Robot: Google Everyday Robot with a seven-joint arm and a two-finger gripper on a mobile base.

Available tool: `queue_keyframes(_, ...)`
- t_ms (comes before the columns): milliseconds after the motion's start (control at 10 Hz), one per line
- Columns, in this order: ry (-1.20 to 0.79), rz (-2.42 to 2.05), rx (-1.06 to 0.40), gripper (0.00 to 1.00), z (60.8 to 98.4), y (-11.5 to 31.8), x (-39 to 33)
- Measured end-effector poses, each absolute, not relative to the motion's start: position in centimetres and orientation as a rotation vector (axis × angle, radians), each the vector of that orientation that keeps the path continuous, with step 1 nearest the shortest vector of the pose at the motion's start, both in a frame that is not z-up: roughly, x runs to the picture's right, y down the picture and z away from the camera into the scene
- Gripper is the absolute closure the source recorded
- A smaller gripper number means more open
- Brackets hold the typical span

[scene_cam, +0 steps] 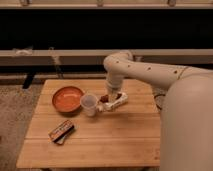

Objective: Place the pepper in the ceramic bowl

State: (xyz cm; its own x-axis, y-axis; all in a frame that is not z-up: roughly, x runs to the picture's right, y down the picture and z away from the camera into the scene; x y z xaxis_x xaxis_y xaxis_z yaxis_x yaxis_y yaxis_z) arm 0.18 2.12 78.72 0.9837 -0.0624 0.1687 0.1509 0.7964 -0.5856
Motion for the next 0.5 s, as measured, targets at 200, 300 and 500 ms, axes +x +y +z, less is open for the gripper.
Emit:
queue_keyframes(200, -0.149, -0.191, -0.612, 1.0, 77.4, -1.1, -3.8)
queue_keyframes(300, -0.152, -0.231, -0.591, 1.0, 77.3, -2.8, -6.0)
queue_keyframes(500, -0.175, -0.302, -0.556, 1.0, 78.2, -4.6, -10.3)
